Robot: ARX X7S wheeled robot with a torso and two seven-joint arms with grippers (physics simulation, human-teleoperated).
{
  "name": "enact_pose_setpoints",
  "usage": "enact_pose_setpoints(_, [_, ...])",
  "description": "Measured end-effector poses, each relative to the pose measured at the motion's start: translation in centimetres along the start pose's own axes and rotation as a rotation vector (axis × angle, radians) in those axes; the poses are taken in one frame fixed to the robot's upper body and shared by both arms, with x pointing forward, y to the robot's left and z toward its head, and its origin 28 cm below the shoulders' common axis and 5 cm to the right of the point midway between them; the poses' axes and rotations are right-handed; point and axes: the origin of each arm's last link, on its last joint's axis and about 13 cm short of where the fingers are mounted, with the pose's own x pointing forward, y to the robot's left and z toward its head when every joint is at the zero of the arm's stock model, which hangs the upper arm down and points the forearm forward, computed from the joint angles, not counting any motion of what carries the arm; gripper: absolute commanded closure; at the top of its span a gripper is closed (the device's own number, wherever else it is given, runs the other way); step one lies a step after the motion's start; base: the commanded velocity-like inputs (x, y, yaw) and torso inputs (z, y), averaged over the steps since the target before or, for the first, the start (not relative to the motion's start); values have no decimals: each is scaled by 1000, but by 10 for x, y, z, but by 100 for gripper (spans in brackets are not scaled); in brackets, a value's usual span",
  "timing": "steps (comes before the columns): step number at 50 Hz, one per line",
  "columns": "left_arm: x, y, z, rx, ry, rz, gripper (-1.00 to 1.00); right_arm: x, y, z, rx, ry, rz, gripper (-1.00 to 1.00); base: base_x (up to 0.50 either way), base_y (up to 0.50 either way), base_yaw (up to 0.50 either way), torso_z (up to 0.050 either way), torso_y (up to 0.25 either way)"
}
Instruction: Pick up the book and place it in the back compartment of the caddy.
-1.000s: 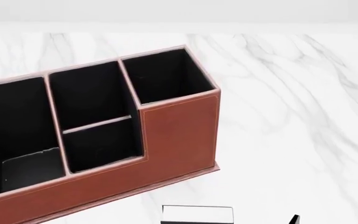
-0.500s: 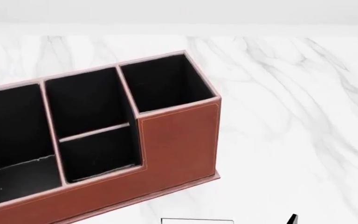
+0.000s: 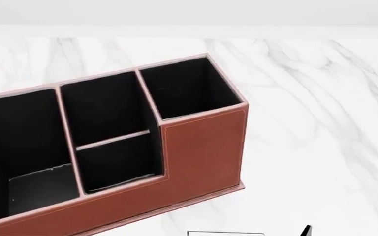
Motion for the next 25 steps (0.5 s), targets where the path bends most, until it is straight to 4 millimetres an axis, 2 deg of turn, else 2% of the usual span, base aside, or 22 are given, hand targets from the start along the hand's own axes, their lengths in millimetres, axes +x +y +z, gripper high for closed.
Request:
enact_pose_setpoints(7, [0, 0, 0, 0, 0, 0, -100, 0, 0, 0, 0, -1, 0, -100, 0, 148, 0, 0, 0])
enact_pose_setpoints(25, [0, 0, -1, 0, 1, 0, -100, -1, 0, 0, 18, -1, 11, -100, 51, 3, 0, 0, 0])
